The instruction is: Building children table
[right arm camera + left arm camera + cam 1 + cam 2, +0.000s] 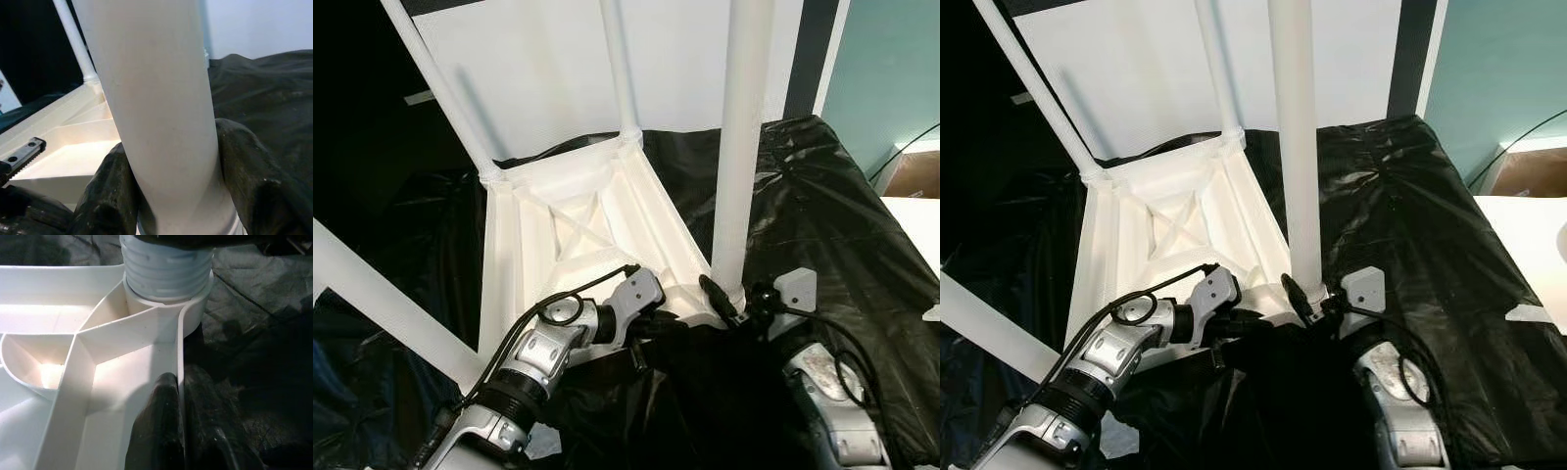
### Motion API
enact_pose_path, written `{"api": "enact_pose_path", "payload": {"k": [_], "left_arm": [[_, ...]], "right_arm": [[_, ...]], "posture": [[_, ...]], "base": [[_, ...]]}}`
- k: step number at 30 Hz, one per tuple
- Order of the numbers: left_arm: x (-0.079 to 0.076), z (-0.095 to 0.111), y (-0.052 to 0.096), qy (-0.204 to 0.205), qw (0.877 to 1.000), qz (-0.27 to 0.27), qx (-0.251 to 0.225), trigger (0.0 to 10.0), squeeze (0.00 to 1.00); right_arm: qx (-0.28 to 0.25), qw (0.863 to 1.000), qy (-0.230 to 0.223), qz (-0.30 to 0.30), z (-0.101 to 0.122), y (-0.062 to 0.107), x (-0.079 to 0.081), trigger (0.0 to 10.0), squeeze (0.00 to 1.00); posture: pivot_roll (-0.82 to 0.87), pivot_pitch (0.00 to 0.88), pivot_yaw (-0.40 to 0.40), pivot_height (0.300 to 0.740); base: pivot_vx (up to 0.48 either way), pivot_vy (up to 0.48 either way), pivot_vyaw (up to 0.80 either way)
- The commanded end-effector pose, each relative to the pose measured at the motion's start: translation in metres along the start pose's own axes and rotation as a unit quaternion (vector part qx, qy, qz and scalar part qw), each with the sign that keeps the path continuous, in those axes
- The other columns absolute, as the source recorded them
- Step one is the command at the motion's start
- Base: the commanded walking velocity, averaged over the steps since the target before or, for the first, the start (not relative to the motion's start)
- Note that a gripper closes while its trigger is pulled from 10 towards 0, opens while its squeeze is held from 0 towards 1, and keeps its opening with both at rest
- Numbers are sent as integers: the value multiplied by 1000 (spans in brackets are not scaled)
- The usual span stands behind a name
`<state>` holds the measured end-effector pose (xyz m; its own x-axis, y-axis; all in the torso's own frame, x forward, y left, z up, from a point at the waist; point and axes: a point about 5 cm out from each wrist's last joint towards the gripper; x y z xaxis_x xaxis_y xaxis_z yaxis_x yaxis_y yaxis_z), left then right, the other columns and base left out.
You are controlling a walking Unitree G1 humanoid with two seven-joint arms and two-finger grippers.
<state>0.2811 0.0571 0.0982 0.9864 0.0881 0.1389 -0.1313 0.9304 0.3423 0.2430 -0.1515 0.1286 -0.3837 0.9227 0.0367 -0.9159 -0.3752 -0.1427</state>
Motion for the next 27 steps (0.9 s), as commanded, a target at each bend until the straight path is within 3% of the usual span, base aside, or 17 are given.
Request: {"api": "enact_pose_path", "payload": {"k": [1, 2, 3, 6, 8, 9, 16, 17, 21, 27], "left_arm": [[-24, -28, -2, 73, 997, -38, -4, 10000, 0], [-24, -28, -3, 73, 997, -38, -4, 10000, 0], [-24, -28, -3, 73, 997, -38, -4, 10000, 0], [-23, -28, -4, 73, 997, -38, -5, 10000, 0], [-24, -28, -4, 73, 997, -39, -5, 10000, 0], [-24, -28, -5, 74, 997, -39, -5, 10000, 0], [-25, -28, -6, 75, 996, -38, -7, 10000, 0], [-25, -28, -6, 75, 996, -36, -8, 10000, 0], [-25, -29, -6, 76, 996, -34, -7, 10000, 0], [-24, -29, -5, 76, 997, -32, -7, 10000, 0]], "right_arm": [[-3, 997, -13, -76, 3, 3, -19, 10000, 0], [-1, 998, -17, -67, 2, 2, -18, 10000, 1000], [-1, 998, -17, -67, 2, 2, -18, 10000, 1000], [27, 999, -25, 27, 0, -7, -17, 10000, 1000], [33, 998, -17, 54, 1, -10, -18, 10000, 1000], [44, 995, -6, 94, 3, -14, -19, 10000, 0], [79, 977, 21, 197, 7, -18, -26, 10000, 0], [94, 965, 22, 244, 9, -17, -27, 0, 0], [131, 941, 18, 312, 11, -16, -30, 0, 0], [144, 941, 1, 305, 7, -15, -34, 0, 0]], "posture": [[-69, 0, 96, 740], [-69, 0, 96, 740], [-69, 0, 96, 740], [-75, 0, 93, 740], [-75, 0, 93, 740], [-75, 0, 91, 740], [-68, 0, 84, 740], [-65, 0, 81, 740], [-66, 0, 81, 740], [-63, 0, 83, 740]], "base": [[0, 0, 0], [0, 0, 0], [0, 0, 0], [0, 0, 0], [0, 0, 0], [0, 0, 0], [0, 0, 0], [0, 0, 0], [0, 0, 0], [0, 0, 0]]}}
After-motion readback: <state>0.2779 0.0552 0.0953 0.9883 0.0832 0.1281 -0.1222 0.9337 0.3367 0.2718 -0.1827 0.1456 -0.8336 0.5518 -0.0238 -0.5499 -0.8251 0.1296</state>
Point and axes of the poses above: a point about 5 cm out from each wrist's last joint towards the gripper, its own y axis pointing back from the gripper into the wrist, its own z axis along the axis of the wrist's last joint, x = y × z, and after that the axes turned 9 degrees about -y, right-handed
